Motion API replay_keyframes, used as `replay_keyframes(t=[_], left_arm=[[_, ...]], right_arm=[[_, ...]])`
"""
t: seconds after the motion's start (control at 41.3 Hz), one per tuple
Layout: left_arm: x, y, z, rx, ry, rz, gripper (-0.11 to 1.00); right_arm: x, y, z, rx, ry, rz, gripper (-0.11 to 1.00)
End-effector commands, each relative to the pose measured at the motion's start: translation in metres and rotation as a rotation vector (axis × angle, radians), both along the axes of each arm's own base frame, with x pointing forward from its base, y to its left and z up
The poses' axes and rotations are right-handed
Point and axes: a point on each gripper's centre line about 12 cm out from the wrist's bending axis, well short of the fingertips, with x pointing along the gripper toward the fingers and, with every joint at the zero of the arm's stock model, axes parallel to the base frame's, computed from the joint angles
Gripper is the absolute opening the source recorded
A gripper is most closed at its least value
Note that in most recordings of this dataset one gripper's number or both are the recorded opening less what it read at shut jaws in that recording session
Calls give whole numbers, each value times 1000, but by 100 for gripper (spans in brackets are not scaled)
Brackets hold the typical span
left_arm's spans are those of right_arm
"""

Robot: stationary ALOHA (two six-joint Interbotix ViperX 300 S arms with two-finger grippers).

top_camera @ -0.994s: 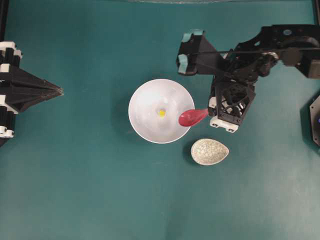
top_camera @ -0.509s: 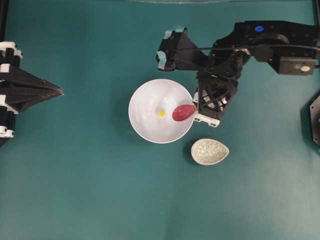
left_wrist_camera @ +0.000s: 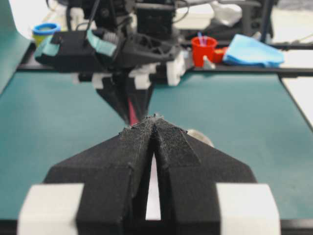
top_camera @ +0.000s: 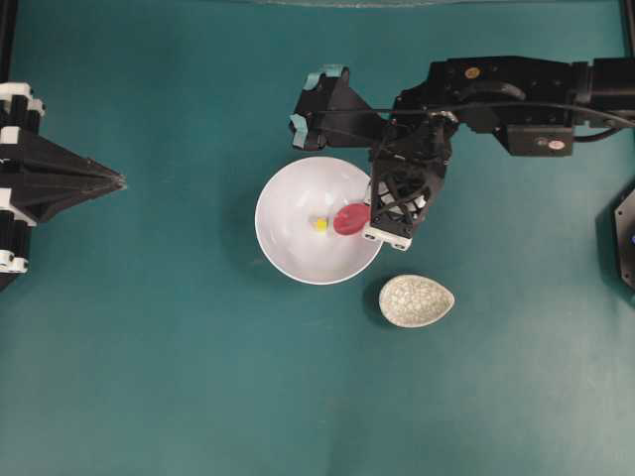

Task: Scoop the yellow hexagonal prism block from the bowl with a spoon using the right arm.

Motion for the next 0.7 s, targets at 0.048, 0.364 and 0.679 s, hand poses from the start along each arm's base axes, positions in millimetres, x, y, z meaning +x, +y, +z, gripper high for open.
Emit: replay_keyframes(t=[0.048, 0.364, 0.679], left_arm=[[3, 0, 12, 3, -32, -2, 0], [3, 0, 12, 4, -32, -2, 0], [3, -1, 12, 3, -32, -3, 0]], right_arm=[[6, -2, 10, -10, -40, -2, 23], [11, -3, 6, -10, -70, -14, 23], [16, 5, 5, 10, -93, -15, 23]])
